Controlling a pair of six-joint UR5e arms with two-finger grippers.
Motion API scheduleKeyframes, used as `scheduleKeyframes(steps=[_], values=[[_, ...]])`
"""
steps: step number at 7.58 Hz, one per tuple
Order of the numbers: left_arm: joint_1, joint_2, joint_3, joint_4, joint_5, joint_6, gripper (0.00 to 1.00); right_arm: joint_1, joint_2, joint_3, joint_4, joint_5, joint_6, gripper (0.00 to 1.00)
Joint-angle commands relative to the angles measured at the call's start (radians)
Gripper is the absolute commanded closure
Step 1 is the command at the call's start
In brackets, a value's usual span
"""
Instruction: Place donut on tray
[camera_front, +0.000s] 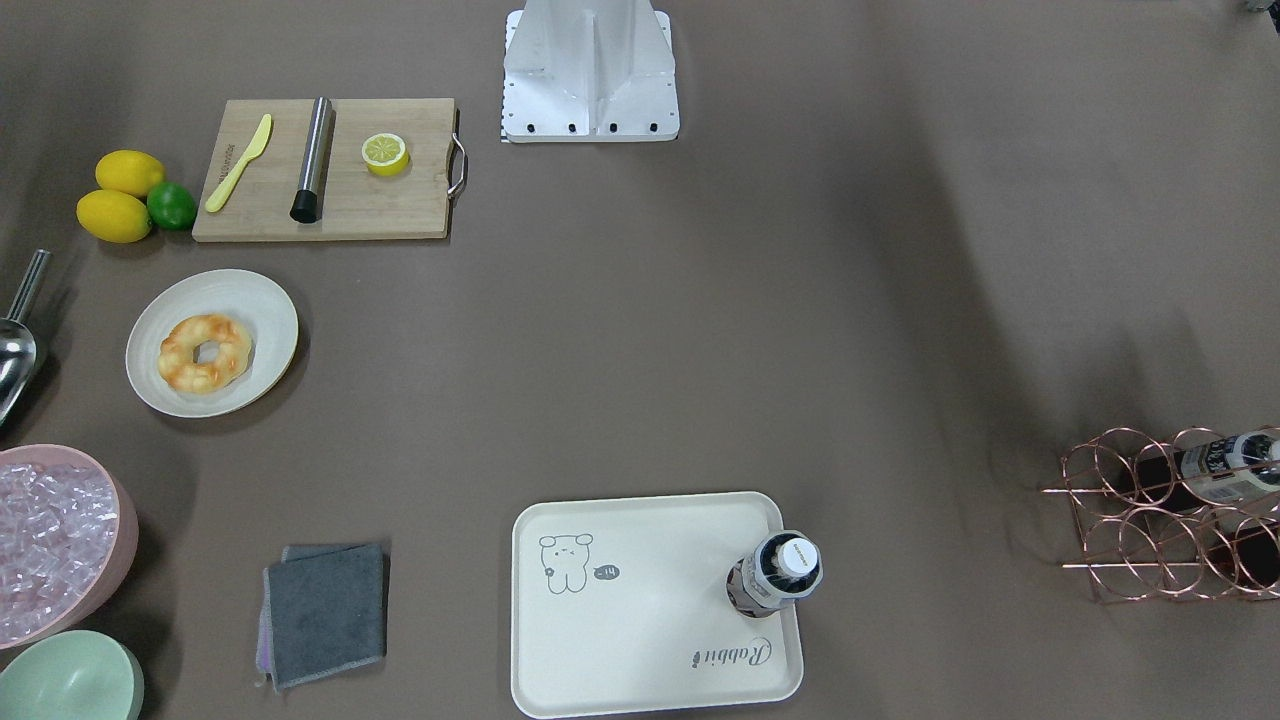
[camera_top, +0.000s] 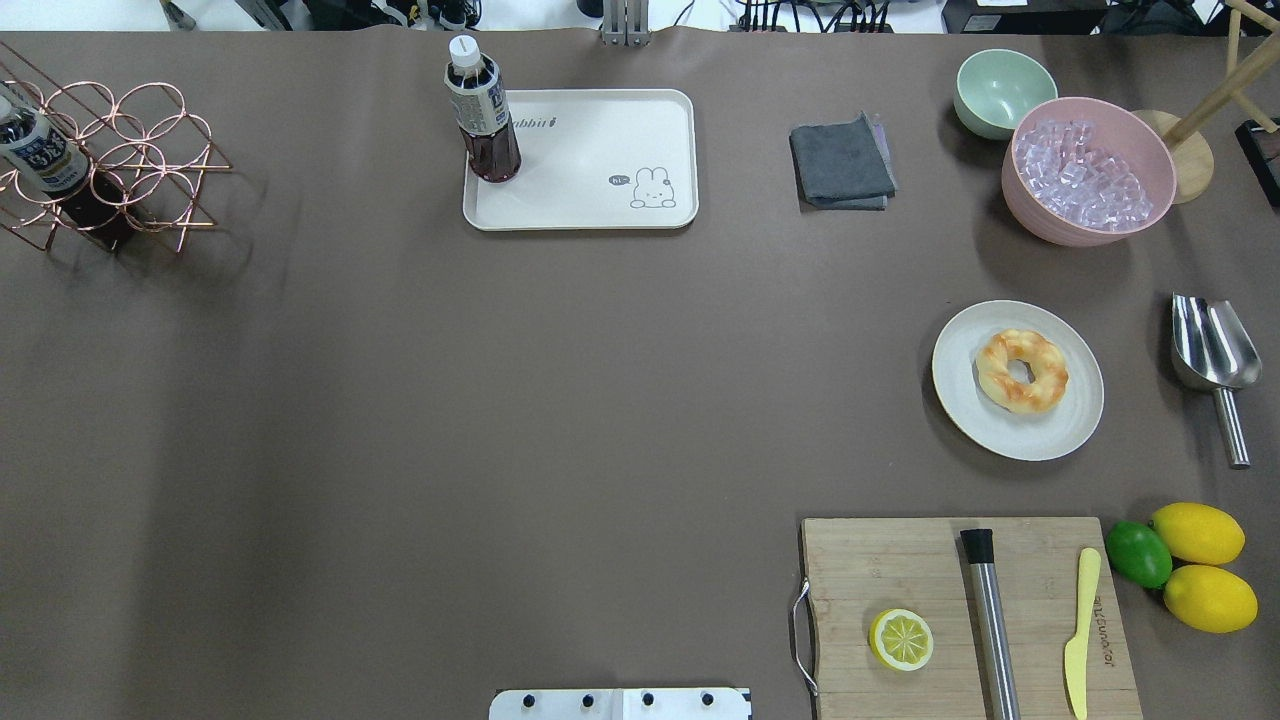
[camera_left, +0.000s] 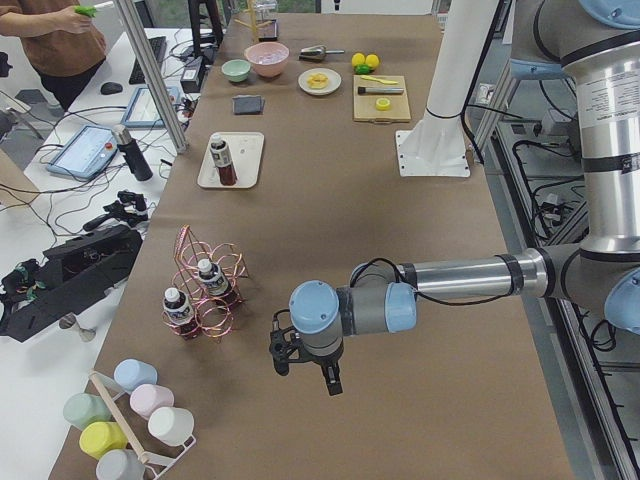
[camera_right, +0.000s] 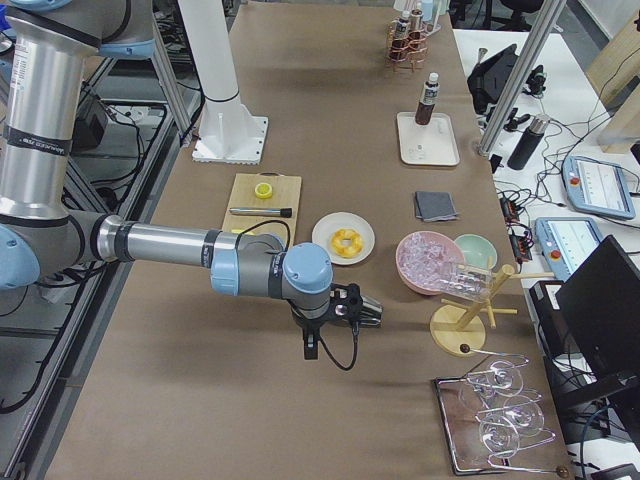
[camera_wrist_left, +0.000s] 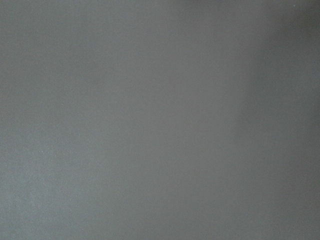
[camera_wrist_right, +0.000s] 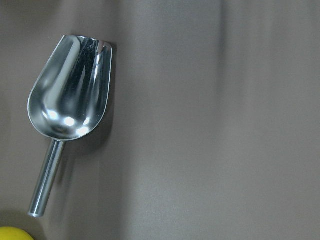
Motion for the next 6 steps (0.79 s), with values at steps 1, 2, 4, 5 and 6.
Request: scheduleKeyframes(steps=[1, 2, 4, 5, 6], values=[[-0.003, -0.001, 0.004, -0.003, -0.001, 0.003, 0.02, 0.000, -0.008, -0.008, -0.004, 0.001, 0.000, 0.00], [-0.004, 0.001, -0.002, -0.001, 0.001, 0.002, 0.02, 0.000, -0.015, -0.005, -0.003, 0.001, 0.000, 0.00], [-0.006, 0.002, -0.002, -0.001, 0.003, 0.002, 0.02, 0.000, -0.014, -0.007, -0.001, 0.002, 0.005, 0.00], [-0.006, 0.002, -0.008, -0.001, 0.003, 0.000, 0.02, 0.000, -0.014, -0.007, 0.000, 0.001, 0.004, 0.00], [-0.010, 0.016, -0.010, -0.003, 0.003, 0.000, 0.02, -0.002, -0.014, -0.008, -0.001, 0.002, 0.005, 0.00]])
